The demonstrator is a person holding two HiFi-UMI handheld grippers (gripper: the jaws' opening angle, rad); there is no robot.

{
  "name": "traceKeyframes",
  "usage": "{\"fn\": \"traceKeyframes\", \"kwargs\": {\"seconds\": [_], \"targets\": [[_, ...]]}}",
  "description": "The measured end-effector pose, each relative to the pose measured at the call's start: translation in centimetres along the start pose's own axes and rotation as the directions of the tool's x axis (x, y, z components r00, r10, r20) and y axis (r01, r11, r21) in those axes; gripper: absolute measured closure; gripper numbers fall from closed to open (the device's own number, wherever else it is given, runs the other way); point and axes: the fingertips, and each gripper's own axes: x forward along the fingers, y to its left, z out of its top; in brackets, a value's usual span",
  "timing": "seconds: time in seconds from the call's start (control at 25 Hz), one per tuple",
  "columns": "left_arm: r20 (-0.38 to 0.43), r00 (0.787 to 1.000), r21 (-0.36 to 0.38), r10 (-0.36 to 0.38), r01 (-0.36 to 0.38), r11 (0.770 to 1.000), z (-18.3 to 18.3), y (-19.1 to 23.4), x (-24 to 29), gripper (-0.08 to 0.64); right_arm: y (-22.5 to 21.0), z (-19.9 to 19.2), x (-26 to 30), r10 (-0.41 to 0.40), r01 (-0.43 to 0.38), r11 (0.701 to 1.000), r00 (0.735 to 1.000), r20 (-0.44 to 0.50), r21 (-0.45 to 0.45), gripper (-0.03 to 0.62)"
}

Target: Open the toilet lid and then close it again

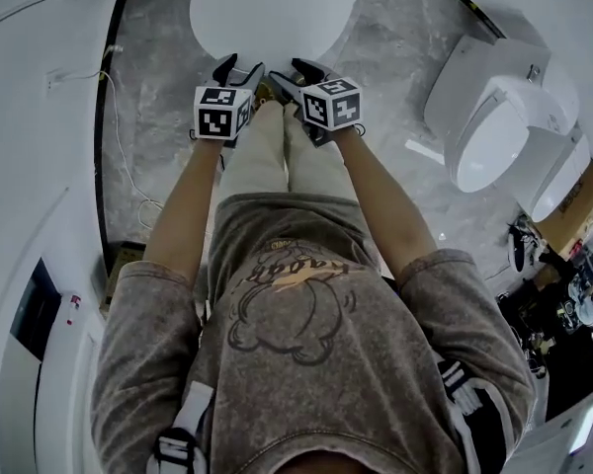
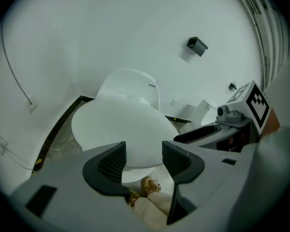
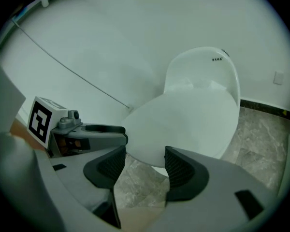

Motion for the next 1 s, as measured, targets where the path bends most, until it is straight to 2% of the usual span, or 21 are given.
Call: {"fn": "traceKeyframes", "kwargs": {"seconds": [0.2, 0.44, 0.6, 0.72, 0.8, 1.0], "targets": [[-0.068, 0.998, -0.037, -0.001, -0.002, 0.999, -5.0, 1.7, 3.5, 0.321, -2.4, -4.1, 3.4, 0.01, -0.01, 1.0, 0.997, -0.078, -0.003, 0.328], [-0.123, 0.992, -0.055, -0.011, 0.004, 0.998, -9.4, 3.6, 7.6, 0.324, -5.2, -7.6, 7.1, 0.008, -0.005, 1.0, 0.995, -0.104, 0.027, 0.329], [-0.142, 0.99, -0.072, 0.005, -0.015, 0.997, -11.8, 5.1, 10.5, 0.324, -7.3, -9.4, 9.6, 0.004, -0.002, 1.0, 0.993, -0.118, 0.017, 0.351], [-0.148, 0.989, -0.075, 0.02, -0.032, 0.997, -12.6, 5.8, 11.7, 0.324, -8.3, -10.2, 10.9, 0.006, -0.004, 1.0, 0.991, -0.135, 0.012, 0.358], [-0.147, 0.989, -0.071, 0.025, -0.035, 0.997, -12.6, 6.0, 11.9, 0.328, -8.5, -10.3, 11.2, 0.011, -0.012, 1.0, 0.99, -0.142, -0.003, 0.391], [-0.18, 0.984, -0.104, 0.014, -0.034, 0.994, -11.3, 5.3, 10.8, 0.328, -7.8, -9.0, 9.7, 0.044, -0.048, 0.999, 0.985, -0.169, -0.016, 0.39]]}}
